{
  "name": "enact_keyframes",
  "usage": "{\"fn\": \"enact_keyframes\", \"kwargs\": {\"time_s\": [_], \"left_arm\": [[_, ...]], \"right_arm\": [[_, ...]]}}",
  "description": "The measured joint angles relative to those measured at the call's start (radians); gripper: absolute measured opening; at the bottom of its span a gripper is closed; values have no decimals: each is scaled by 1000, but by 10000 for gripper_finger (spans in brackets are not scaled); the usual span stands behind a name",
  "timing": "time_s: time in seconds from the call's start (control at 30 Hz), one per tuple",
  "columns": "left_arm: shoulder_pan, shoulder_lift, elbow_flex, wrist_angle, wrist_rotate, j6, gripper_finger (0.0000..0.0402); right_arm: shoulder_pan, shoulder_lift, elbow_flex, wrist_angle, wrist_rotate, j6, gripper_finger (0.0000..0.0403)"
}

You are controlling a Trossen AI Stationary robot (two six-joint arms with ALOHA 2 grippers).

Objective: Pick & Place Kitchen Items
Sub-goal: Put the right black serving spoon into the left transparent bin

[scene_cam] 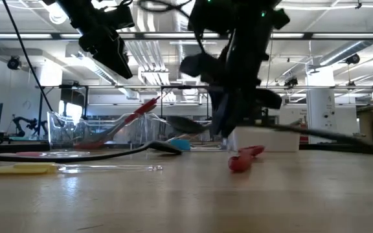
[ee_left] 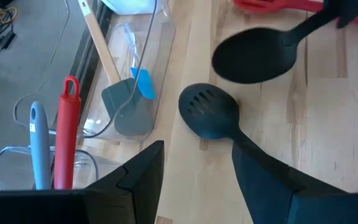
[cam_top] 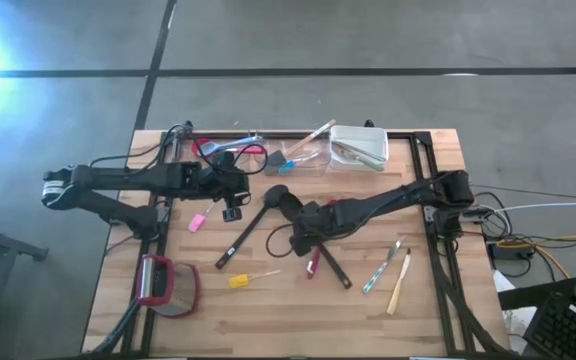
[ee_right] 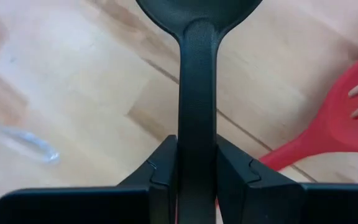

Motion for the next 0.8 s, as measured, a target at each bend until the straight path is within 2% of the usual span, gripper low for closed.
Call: {"fn": "enact_keyframes", "kwargs": {"time_s": [0.13, 0.43, 0.6, 0.8], "left_arm": [[0, 0, 0, -1, 0, 0, 195], [0, 0, 0, 13, 1, 44, 195], [-1, 0, 0, 113, 46, 38, 195], [-1, 0, -9, 262, 107, -10, 195]], "right_arm": [[14, -66, 14, -76, 23, -68, 60], [22, -203, 91, -376, 99, -206, 60], [17, -261, 147, -464, 86, -323, 60], [13, -313, 279, -582, 81, -440, 60]]}}
